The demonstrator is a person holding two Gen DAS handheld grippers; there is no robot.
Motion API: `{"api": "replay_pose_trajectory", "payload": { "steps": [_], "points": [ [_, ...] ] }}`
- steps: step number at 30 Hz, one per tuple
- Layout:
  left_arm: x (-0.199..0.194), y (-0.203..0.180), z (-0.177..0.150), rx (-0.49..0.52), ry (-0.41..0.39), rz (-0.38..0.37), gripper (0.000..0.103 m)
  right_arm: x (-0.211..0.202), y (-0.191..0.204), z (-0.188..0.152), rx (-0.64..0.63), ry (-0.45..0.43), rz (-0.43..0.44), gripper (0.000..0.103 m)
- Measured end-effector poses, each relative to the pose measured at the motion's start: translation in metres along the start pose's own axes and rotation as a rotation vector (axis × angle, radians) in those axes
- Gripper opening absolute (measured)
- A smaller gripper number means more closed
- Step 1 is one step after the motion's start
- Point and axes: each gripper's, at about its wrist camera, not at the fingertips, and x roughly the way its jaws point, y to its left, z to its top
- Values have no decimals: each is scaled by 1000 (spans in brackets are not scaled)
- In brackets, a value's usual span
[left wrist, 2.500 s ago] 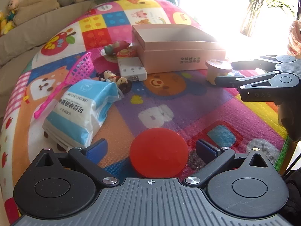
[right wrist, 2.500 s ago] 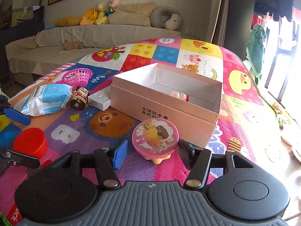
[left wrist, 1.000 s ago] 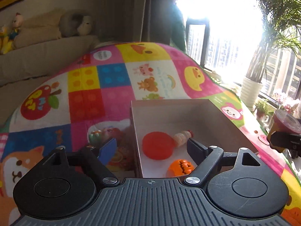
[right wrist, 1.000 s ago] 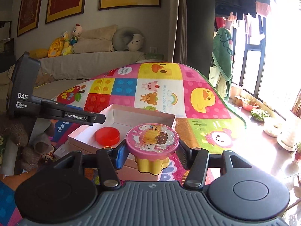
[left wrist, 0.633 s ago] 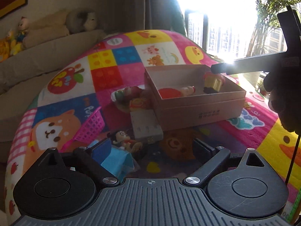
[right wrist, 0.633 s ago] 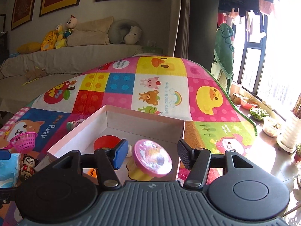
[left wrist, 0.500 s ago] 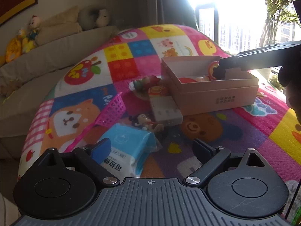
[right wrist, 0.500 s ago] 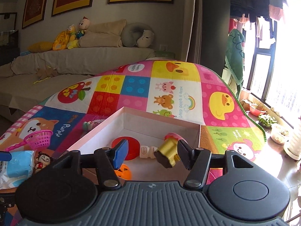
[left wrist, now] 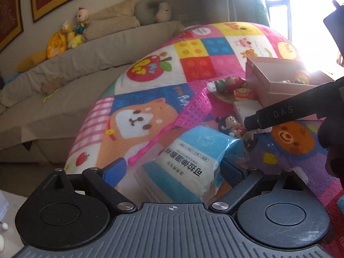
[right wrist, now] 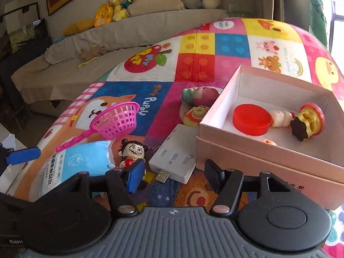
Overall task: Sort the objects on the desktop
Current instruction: 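Grasp the white plastic block beside the pink box with the right tool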
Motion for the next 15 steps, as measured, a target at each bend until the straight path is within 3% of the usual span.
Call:
{"api": "replay_pose_trajectory", "payload": {
  "steps": [7, 11, 14, 15],
  "points": [
    [-11, -7, 4, 2, -26, -88, 99, 23, 5, 11, 55, 22, -44, 68],
    [-15, -10, 4, 17, -32, -100, 99, 14, 9, 4, -45, 37, -51, 32],
    [-15, -12, 5, 14, -31, -110, 100, -2, 3, -8, -114, 45, -42, 14],
    [-15, -14, 5, 16, -31, -117, 100, -9, 0, -13, -132, 44, -39, 14]
  ]
}}
